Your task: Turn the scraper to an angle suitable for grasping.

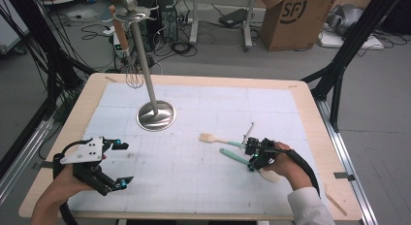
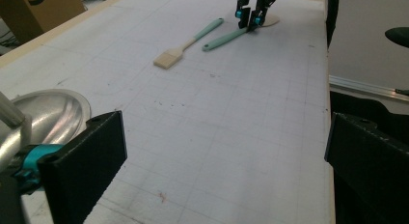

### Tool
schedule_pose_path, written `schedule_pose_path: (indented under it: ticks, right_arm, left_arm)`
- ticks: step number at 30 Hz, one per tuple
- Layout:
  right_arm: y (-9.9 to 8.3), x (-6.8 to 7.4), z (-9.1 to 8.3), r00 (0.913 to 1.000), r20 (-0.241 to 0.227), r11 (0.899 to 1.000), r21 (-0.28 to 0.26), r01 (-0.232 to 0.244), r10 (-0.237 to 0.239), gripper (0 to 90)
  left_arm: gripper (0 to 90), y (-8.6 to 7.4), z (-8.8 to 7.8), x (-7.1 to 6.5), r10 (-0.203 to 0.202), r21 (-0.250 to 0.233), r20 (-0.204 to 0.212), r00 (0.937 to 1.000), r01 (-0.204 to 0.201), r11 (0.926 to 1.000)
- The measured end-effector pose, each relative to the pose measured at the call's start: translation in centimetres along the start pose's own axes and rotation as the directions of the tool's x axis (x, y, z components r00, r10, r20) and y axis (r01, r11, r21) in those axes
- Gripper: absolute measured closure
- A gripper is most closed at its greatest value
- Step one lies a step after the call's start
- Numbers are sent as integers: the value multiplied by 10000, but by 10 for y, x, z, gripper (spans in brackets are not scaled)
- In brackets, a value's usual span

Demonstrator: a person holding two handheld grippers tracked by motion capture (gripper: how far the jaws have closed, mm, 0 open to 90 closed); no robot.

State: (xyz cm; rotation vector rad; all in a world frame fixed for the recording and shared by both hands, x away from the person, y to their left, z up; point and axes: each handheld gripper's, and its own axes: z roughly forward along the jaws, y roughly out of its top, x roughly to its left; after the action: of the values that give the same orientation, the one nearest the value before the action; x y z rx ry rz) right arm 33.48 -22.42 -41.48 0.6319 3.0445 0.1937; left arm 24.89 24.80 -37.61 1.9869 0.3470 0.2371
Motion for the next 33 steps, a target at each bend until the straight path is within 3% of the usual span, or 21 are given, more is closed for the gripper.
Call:
schedule_pose_path:
  ticks: [2,3,5,11,14,19,22,27,32,33]
  right_arm:
    - [4,2,0,10000,29,9998,223,-5,4,771]
    - [5,1,1,9996,80,9990,359,259,-262,774]
    - [8,2,1,9999,28,9983,571,108,-110,784]
    - [12,5,1,9996,188,9966,790,211,-226,811]
    - [12,7,0,9984,211,9955,808,500,-518,812]
    - [10,7,-7,9966,-87,9966,-96,814,-815,812]
    - [10,9,-17,9959,-321,9915,-1020,811,-848,812]
    - [13,8,-37,9924,-822,9669,-2457,690,-918,811]
    - [16,9,-56,9857,-1068,9209,-3815,805,-1304,811]
    - [16,9,-59,9834,-1021,9038,-4174,945,-1500,811]
  left_arm:
    - [17,0,0,-1,26,-16,14,10000,-26,10000]
    - [17,0,0,-1,54,-14,20,10000,-54,10000]
    - [17,1,0,-1,89,-12,33,10000,-89,10000]
    - [17,1,-1,-1,81,-31,9,10000,-81,10000]
    - [17,1,-2,-1,79,-33,-6,10000,-79,10000]
    - [17,0,-2,0,51,-17,-61,10000,-51,10000]
    - [17,0,-2,0,70,-1,-52,10000,-70,10000]
    - [17,-2,-1,2,0,16,-46,10000,0,10000]
    - [17,-2,-2,3,-49,0,-78,10000,49,10000]
    - [17,-3,-2,3,-64,-9,-71,10000,64,10000]
